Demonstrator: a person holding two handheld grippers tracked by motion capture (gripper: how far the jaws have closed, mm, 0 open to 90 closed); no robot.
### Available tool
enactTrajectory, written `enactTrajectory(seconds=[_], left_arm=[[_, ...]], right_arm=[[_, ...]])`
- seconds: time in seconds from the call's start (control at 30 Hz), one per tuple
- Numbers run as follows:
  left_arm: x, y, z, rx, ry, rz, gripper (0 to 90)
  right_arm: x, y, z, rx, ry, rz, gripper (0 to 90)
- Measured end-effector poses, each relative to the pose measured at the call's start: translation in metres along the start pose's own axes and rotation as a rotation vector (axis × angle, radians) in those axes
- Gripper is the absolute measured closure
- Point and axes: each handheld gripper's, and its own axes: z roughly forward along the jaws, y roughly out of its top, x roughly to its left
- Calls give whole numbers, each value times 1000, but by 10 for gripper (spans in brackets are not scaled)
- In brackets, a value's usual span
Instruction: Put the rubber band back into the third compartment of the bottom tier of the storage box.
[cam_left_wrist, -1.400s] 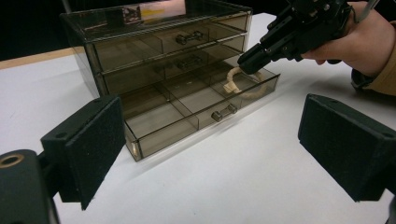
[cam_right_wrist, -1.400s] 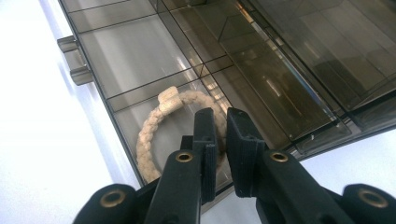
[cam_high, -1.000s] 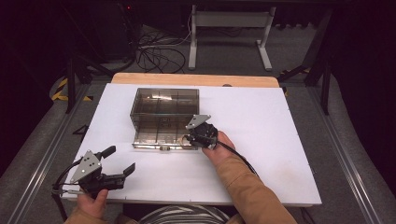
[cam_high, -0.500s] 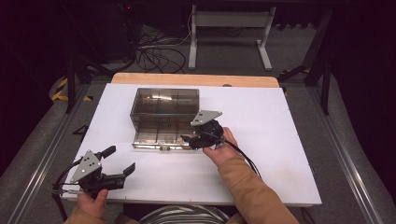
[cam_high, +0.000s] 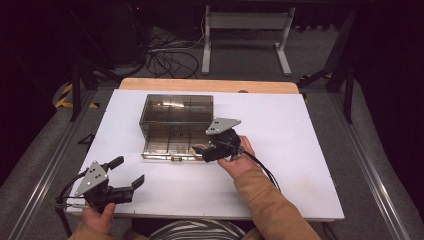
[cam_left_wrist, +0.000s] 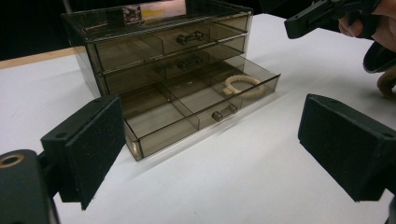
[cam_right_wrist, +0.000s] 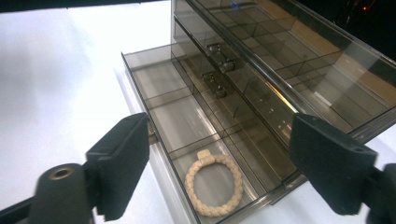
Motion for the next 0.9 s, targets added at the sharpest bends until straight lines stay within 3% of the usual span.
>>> enactTrajectory(seconds=[0.43,0.9], left_arm=[[1,0,0,3,-1,-4,82],[1,0,0,0,0,-7,82]], right_arm=[[-1,2,-12,-41,1,-2,48],[-10,-12,-54,-107,-43,35,0]])
